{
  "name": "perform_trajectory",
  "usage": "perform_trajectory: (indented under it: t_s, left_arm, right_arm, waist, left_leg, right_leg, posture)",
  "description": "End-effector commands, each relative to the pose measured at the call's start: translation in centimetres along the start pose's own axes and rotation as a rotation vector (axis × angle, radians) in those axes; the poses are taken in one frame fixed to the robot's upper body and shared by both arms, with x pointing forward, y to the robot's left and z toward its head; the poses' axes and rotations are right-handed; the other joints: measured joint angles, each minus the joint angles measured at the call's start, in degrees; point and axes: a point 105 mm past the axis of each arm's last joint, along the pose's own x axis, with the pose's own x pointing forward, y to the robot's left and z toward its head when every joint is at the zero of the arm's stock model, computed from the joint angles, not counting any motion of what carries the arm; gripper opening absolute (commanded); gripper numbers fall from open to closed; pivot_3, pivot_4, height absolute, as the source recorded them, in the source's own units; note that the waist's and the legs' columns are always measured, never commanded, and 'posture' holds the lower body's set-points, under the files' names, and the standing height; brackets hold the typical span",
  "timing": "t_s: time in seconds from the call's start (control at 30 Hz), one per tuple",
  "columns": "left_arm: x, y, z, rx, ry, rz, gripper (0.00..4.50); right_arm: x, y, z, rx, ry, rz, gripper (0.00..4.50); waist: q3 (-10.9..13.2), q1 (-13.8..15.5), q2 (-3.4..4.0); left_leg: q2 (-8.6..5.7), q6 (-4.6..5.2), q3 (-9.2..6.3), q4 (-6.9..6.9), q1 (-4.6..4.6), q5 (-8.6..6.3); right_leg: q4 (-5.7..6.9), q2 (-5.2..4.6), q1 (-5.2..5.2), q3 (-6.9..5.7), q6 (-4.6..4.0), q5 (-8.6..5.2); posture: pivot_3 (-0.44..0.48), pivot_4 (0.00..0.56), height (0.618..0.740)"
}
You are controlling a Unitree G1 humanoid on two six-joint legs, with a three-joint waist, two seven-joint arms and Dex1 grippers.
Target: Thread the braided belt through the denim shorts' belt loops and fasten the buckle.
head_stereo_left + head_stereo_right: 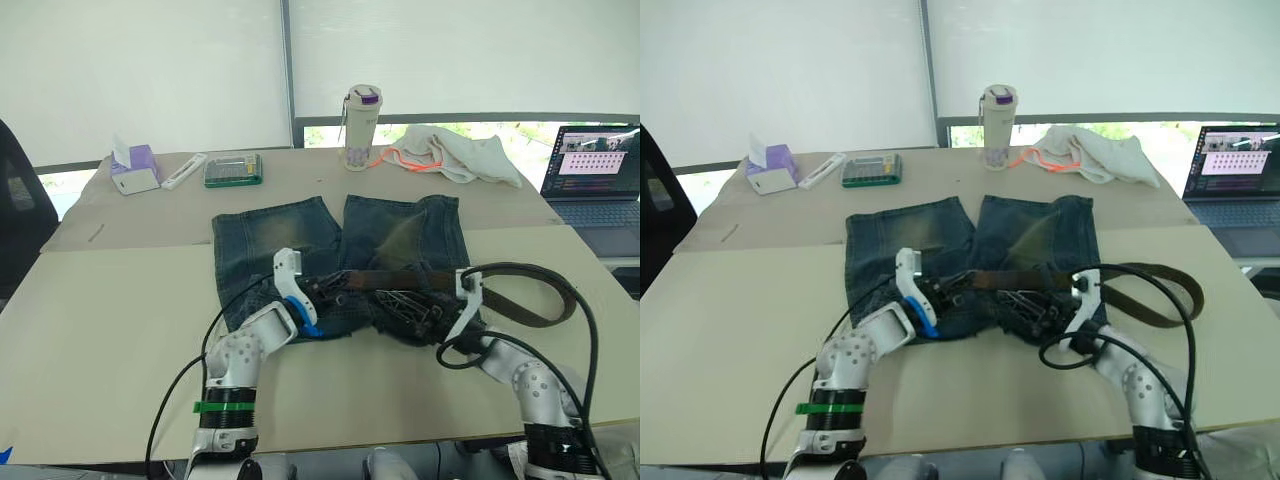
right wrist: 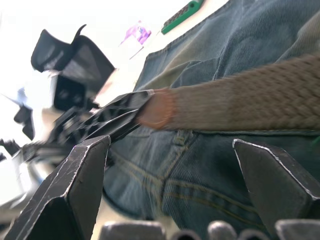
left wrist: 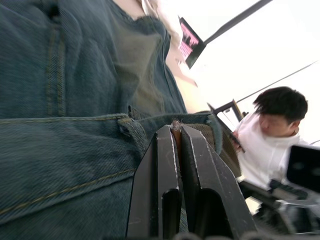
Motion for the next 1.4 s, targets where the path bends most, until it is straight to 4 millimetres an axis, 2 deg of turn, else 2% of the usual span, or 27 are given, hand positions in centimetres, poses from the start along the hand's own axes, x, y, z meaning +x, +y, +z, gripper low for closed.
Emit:
perform_trajectory:
  t_s: [0.03, 0.2, 0.33, 0.47, 0.6, 0.63, 0.9, 1.2, 1.23, 1.3, 1.4]
  left_arm:
    - [-1.0, -1.3, 1.9, -0.015, -0.074, -0.050, 0.00]
    - [-1.8, -0.9, 2.5, -0.051, -0.100, -0.032, 0.00]
    - [-1.8, -1.2, 2.2, -0.076, -0.083, -0.049, 0.00]
    - [-2.0, -1.3, 1.9, -0.086, -0.072, -0.061, 0.00]
    - [-2.1, -1.2, 1.7, -0.087, -0.059, -0.057, 0.00]
    - [-2.0, -1.1, 1.7, -0.089, -0.057, -0.056, 0.00]
    - [-1.8, -1.1, 1.5, -0.093, -0.051, -0.055, 0.00]
    - [-1.8, -1.1, 1.6, -0.059, -0.052, -0.059, 0.00]
    - [-2.0, -1.2, 1.6, -0.054, -0.045, -0.072, 0.74]
    - [-2.2, -1.7, 1.6, -0.007, -0.034, -0.101, 1.31]
    - [-2.8, -0.9, 1.3, 0.198, 0.004, -0.044, 2.33]
  right_arm:
    - [0.4, 0.7, 1.5, 0.042, -0.075, 0.023, 4.38]
    - [1.2, 1.2, 1.1, 0.054, -0.074, 0.028, 4.38]
    - [2.4, 2.1, 1.6, 0.088, -0.123, 0.053, 4.38]
    - [2.5, 2.5, 2.6, 0.150, -0.177, 0.093, 4.38]
    - [2.3, 3.1, 2.6, 0.137, -0.161, 0.126, 3.34]
    - [2.3, 3.2, 2.5, 0.138, -0.158, 0.132, 2.88]
    - [2.3, 3.0, 2.2, 0.127, -0.135, 0.119, 0.07]
    - [2.2, 3.0, 2.1, 0.122, -0.123, 0.115, 0.03]
    - [2.2, 2.7, 2.4, 0.126, -0.135, 0.102, 0.00]
    - [2.1, 2.3, 2.9, 0.136, -0.160, 0.085, 0.00]
    - [1.9, 0.9, 3.7, 0.158, -0.196, 0.010, 0.00]
  waist:
    - [0.0, 0.1, 0.00]
    - [0.0, 0.0, 0.01]
    - [0.0, -0.2, 0.02]
    - [0.0, -0.2, 0.03]
    - [0.0, 0.0, 0.03]
    - [0.0, 0.0, 0.03]
    - [0.0, -0.1, 0.03]
    - [0.0, -0.1, 0.03]
    - [0.0, -0.1, 0.03]
    - [0.0, -0.1, 0.03]
    - [0.0, -0.2, 0.06]
  left_leg:
    - [-0.02, 0.00, -0.01, 0.00, 0.00, 0.00]
    - [-0.01, 0.00, -0.11, 0.00, 0.00, 0.00]
    - [-0.01, -0.01, -0.08, -0.05, 0.00, 0.00]
    - [-0.01, -0.01, -0.11, -0.06, 0.00, 0.01]
    - [-0.02, -0.01, -0.10, -0.06, -0.01, 0.01]
    - [-0.03, -0.01, -0.09, -0.06, -0.01, 0.01]
    - [-0.02, -0.01, 0.02, -0.07, -0.01, 0.01]
    - [-0.02, -0.01, 0.04, -0.07, -0.02, 0.00]
    - [-0.02, -0.01, 0.04, -0.07, -0.02, 0.01]
    - [-0.02, -0.01, 0.05, -0.07, -0.02, 0.01]
    - [-0.02, -0.01, 0.07, -0.09, -0.01, 0.01]
  right_leg:
    - [0.00, -0.02, 0.00, 0.00, 0.00, 0.00]
    - [-0.01, -0.01, -0.02, 0.01, -0.01, 0.00]
    - [0.02, 0.02, -0.08, 0.03, -0.02, 0.01]
    - [0.02, 0.02, -0.10, 0.04, -0.03, 0.02]
    - [0.00, 0.00, -0.09, 0.03, -0.03, 0.02]
    - [0.00, 0.00, -0.10, 0.04, -0.03, 0.02]
    - [0.00, 0.02, -0.10, 0.03, -0.04, 0.02]
    - [0.00, 0.01, -0.10, 0.03, -0.04, 0.02]
    - [0.00, 0.01, -0.10, 0.04, -0.04, 0.02]
    - [0.00, 0.02, -0.10, 0.03, -0.04, 0.02]
    - [-0.01, 0.02, -0.11, 0.05, -0.05, 0.03]
  posture:
    - [0.000, 0.150, 0.740]
    - [0.000, 0.150, 0.740]
    - [0.000, 0.150, 0.740]
    - [0.000, 0.150, 0.740]
    - [0.000, 0.150, 0.740]
    - [0.000, 0.150, 0.740]
    - [0.000, 0.150, 0.740]
    - [0.000, 0.150, 0.740]
    - [0.000, 0.150, 0.740]
    - [0.000, 0.150, 0.740]
    - [0.000, 0.150, 0.740]
